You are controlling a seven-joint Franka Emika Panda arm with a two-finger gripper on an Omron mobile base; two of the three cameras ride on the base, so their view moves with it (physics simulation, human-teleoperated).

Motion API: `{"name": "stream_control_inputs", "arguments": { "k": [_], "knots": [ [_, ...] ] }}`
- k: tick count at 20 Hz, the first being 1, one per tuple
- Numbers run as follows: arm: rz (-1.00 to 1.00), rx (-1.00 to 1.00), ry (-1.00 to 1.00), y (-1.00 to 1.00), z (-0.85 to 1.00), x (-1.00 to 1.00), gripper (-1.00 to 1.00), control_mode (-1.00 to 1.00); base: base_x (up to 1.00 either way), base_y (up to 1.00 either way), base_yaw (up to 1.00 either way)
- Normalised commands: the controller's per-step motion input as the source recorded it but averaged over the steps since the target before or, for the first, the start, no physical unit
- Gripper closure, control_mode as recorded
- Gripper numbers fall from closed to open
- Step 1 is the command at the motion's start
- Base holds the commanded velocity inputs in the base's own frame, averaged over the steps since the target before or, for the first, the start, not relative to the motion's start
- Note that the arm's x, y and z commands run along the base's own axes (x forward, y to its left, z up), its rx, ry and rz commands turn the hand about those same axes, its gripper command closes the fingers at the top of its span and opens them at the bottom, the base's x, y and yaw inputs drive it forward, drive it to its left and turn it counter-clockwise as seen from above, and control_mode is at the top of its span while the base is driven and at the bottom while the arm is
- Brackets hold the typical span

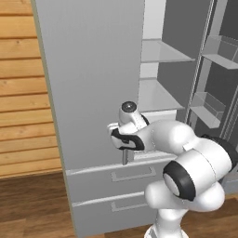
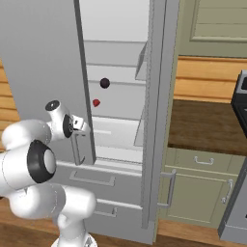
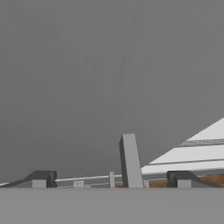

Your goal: Take the strawberry from the fridge and place it on top of the pancake, located on the dining counter.

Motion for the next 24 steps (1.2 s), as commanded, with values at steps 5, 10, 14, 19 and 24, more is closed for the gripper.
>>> {"name": "stream_control_inputs", "arguments": {
  "k": [5, 10, 14, 19, 24],
  "knots": [
    [0.0, 0.02, 0.0, 0.0, -0.22, 0.0, 1.0, -1.0, 0.0, 0.0, 0.0],
    [-0.1, 0.0, -0.07, 0.01, -0.14, -0.28, 1.0, -1.0, 0.0, 0.0, 0.0],
    [-0.19, 0.0, -0.02, 0.1, -0.04, -0.46, 1.0, -1.0, 0.0, 0.0, 0.0],
    [-0.24, 0.0, 0.0, 0.21, 0.0, -0.5, 1.0, -1.0, 0.0, 0.0, 0.0],
    [-0.23, 0.0, -0.01, 0.43, -0.12, -0.82, 1.0, -1.0, 0.0, 0.0, 0.0]
  ]
}}
